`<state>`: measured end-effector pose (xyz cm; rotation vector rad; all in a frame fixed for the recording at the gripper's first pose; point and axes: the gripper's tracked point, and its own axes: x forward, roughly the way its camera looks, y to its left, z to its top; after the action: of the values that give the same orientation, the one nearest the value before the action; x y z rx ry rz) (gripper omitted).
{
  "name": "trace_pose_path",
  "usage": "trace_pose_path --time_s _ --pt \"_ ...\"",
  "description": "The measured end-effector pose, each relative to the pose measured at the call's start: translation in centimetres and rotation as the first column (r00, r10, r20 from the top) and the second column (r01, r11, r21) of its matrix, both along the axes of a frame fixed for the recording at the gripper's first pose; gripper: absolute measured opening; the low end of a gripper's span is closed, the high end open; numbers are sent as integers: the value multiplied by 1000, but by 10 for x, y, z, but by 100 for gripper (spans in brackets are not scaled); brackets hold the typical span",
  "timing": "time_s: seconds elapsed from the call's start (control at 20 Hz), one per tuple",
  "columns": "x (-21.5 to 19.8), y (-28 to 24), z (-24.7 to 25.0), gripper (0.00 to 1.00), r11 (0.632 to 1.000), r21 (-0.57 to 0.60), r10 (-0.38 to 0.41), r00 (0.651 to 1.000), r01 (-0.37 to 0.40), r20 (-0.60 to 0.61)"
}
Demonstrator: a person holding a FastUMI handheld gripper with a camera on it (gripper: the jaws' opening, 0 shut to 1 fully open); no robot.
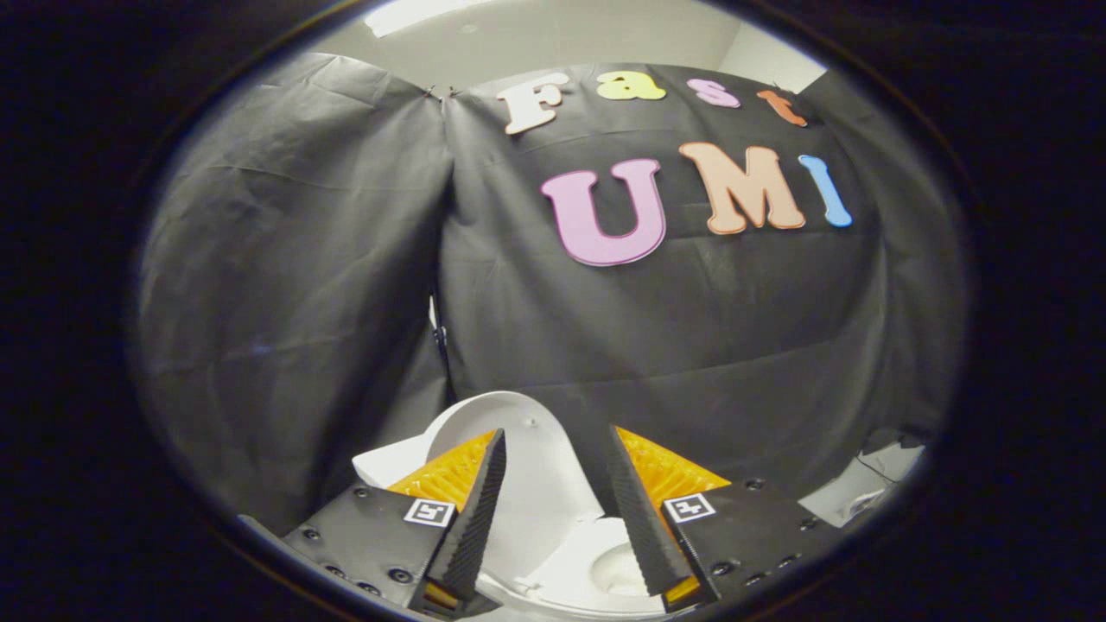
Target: Open the toilet lid.
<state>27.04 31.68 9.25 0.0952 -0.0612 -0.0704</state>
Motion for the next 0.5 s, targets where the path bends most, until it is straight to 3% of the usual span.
trace_pose_path --time_s 0.35,0.5 --pt "-30 -99 1 73 988 -14 -155 988 155 4" --pt "-45 -129 2 73 985 -26 -170 985 170 0"
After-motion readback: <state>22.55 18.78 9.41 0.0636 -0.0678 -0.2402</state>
